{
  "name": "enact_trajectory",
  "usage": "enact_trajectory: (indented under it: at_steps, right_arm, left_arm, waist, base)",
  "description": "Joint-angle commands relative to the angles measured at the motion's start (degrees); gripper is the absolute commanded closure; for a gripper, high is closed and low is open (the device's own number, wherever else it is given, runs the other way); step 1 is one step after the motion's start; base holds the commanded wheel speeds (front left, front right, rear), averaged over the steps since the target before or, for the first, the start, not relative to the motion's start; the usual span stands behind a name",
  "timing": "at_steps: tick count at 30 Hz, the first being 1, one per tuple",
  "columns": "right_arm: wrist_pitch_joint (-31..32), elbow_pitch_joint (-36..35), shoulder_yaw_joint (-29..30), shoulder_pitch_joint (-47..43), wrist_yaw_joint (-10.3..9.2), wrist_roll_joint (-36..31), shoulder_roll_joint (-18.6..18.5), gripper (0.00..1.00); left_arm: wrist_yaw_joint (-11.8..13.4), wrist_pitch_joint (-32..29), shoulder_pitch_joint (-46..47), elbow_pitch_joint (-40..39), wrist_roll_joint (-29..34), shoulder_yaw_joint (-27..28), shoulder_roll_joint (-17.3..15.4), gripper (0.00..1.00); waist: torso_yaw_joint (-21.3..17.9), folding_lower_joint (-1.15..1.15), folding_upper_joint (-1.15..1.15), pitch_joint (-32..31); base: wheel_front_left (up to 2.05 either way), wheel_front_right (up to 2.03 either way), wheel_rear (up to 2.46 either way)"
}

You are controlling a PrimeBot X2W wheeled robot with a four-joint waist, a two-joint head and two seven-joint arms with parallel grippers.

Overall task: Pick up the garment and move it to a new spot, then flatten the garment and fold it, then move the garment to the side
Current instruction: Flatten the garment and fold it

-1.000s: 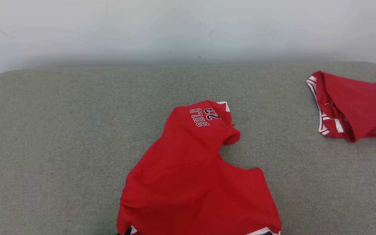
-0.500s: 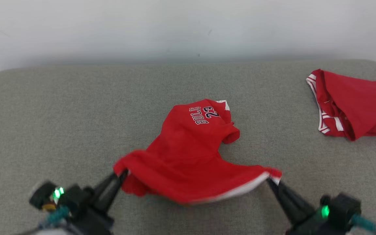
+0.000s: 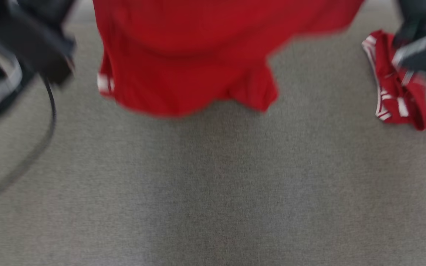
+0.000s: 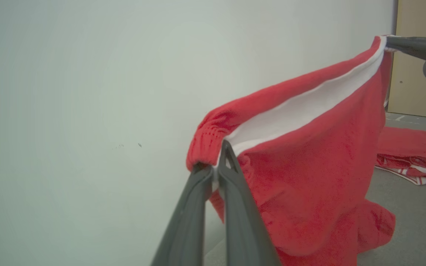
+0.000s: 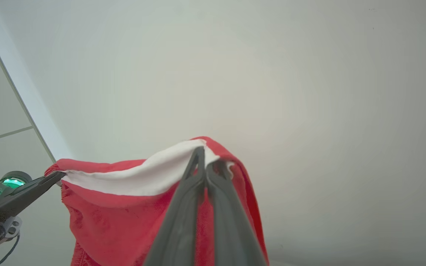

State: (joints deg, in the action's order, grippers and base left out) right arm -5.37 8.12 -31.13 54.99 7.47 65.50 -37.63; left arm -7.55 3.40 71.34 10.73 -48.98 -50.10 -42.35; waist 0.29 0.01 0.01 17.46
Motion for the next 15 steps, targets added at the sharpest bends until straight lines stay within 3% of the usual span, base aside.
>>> enact_trajectory:
  at_steps: [1,9,15]
  right_arm:
    - [1.51,2.44,0.09,5.64,0.01,2.72,0.71,1.00]
    - [6.50,13.55,-1.38,29.71,0.02,6.71,3.30,1.00]
    - [7.49,18.27,-4.19,39.99,0.02,5.99,2.52,1.00]
  left_arm:
    - [0.15,-0.36,6.09,1.76,-1.72,-1.11,0.27,1.00]
    - [0.15,-2.04,30.70,8.81,-9.24,-8.68,2.40,1.00]
    - [0.15,-1.16,41.75,11.99,-12.25,-15.04,3.41,1.00]
  waist:
    - [-1.42,-0.01,-0.01,8.40]
    - [-2.73,-0.01,-0.01,15.89]
    - [-3.11,-0.01,-0.01,17.93]
  base:
    - [0.00,0.00,0.00]
    - [0.00,0.00,0.00]
    - [0.00,0.00,0.00]
